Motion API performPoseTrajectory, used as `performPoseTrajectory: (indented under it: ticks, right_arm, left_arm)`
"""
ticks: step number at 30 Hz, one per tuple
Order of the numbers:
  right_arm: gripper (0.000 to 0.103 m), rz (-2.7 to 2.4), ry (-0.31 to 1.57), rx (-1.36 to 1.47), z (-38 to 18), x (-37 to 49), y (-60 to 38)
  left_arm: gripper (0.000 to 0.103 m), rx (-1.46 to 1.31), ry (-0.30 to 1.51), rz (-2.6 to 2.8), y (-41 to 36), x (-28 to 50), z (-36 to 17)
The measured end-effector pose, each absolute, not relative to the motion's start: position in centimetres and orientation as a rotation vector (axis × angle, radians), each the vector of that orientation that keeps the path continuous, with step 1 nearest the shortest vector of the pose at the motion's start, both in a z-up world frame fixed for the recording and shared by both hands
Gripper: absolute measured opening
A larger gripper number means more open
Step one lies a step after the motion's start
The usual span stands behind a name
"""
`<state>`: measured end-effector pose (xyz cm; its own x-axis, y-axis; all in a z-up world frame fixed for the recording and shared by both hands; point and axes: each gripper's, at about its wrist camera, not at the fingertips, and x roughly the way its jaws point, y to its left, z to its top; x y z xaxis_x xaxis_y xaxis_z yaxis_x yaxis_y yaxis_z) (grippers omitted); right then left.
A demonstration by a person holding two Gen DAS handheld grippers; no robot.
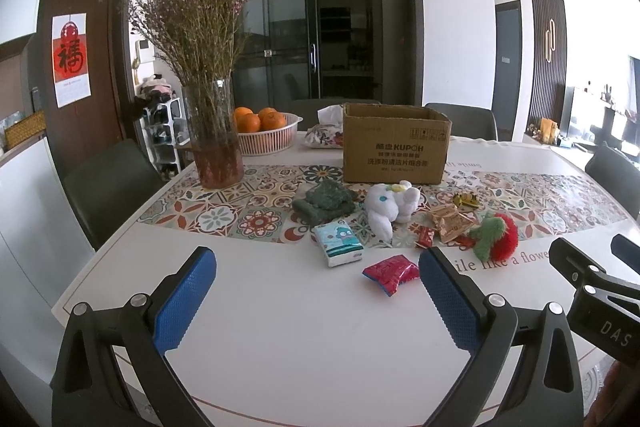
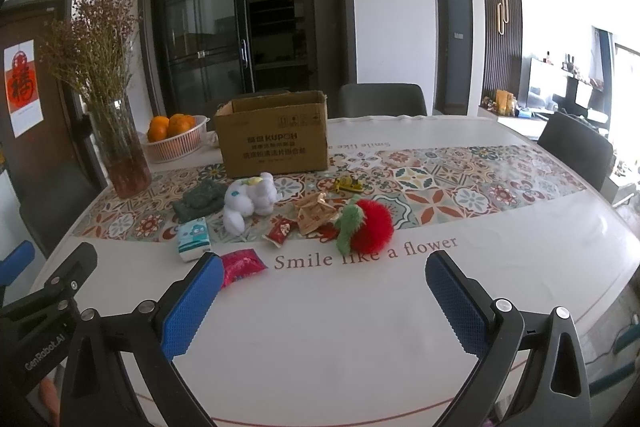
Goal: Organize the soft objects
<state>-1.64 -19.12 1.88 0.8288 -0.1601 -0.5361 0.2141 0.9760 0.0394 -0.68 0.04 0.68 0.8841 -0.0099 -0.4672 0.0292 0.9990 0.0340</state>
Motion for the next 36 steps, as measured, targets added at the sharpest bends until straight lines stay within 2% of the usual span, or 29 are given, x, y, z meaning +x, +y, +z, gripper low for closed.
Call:
performPoseTrajectory:
  ticks: [36]
  right_arm:
    - [0.103,-0.195,0.564,0.1,1.92,-1.67,-19.0]
  left_arm:
    - [0.103,0.035,0.499,-0.033,0.13,-0.8,0.41]
